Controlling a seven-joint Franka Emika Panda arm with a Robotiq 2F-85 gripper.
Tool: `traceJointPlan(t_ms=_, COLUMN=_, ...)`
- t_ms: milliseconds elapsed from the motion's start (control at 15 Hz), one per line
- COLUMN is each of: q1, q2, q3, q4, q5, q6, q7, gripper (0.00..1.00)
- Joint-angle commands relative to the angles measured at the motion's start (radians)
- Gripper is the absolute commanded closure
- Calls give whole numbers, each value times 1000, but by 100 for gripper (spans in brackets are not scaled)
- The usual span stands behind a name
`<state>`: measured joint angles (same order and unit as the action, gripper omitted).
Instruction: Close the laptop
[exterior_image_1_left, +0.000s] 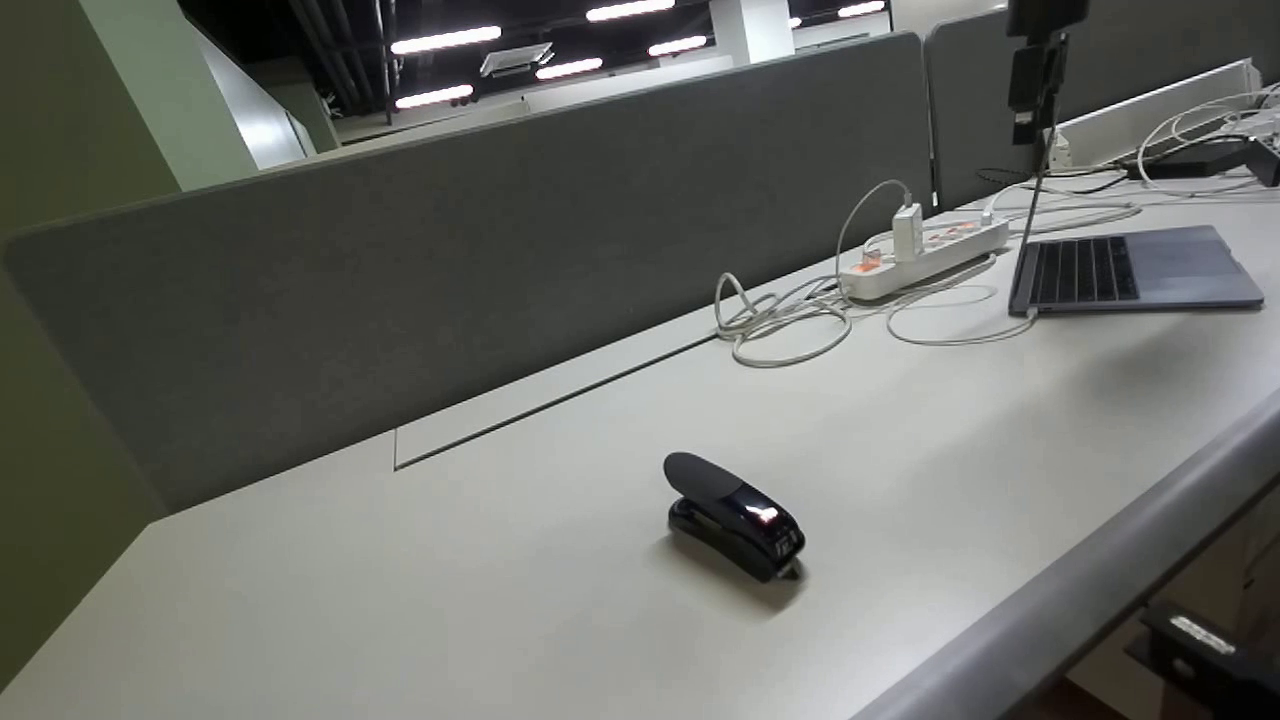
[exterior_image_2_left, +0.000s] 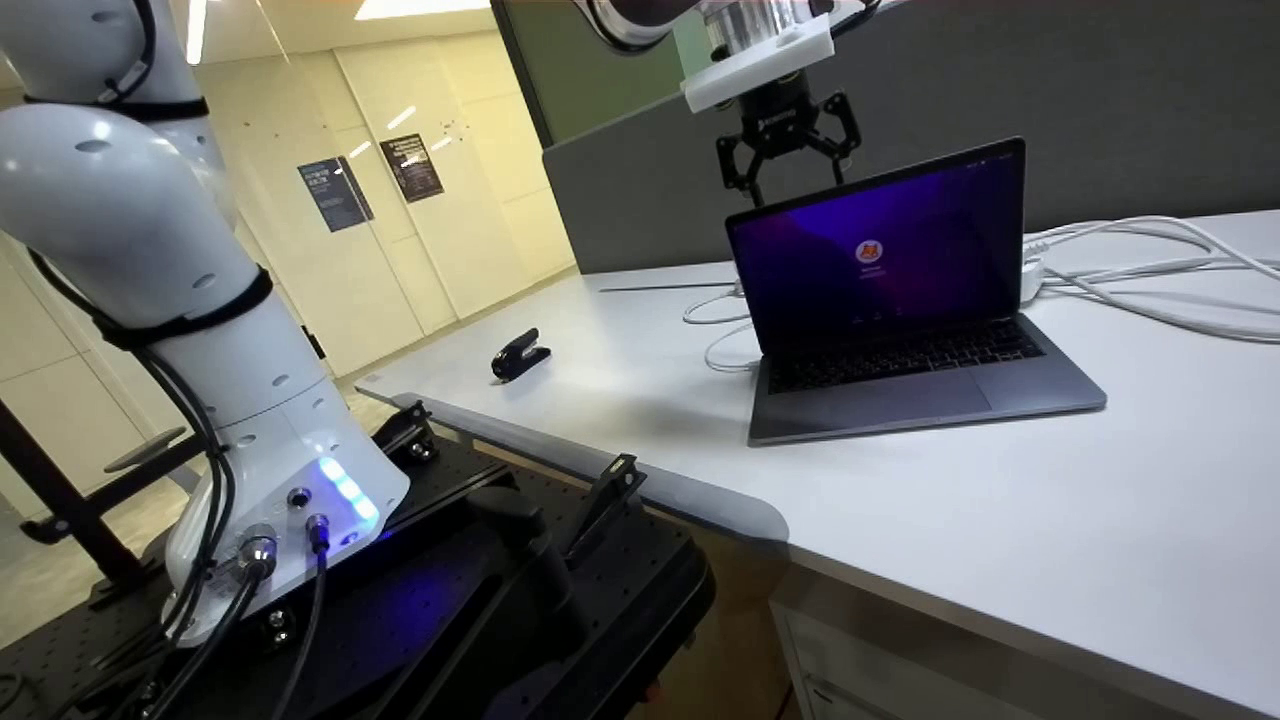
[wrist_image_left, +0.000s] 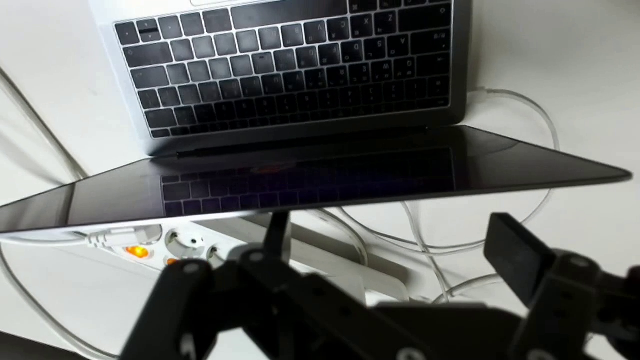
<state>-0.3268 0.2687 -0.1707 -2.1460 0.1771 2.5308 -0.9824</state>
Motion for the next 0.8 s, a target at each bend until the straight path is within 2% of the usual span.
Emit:
traceJointPlan(t_ms=0, q1=-32, q2=-16, q3=-12, q4=0, q5=13, q6=-55, q7=66, gripper=0)
traceJointPlan(t_ms=267, q1=-64, q2=0, q3=-20, q4=1, q5=33, q6=-69, q7=58, gripper=0)
traceJointPlan(t_ms=733, q1=-85, q2=82, q3=-22, q4=12, q5=-6, q6=-48, q7=35, gripper=0)
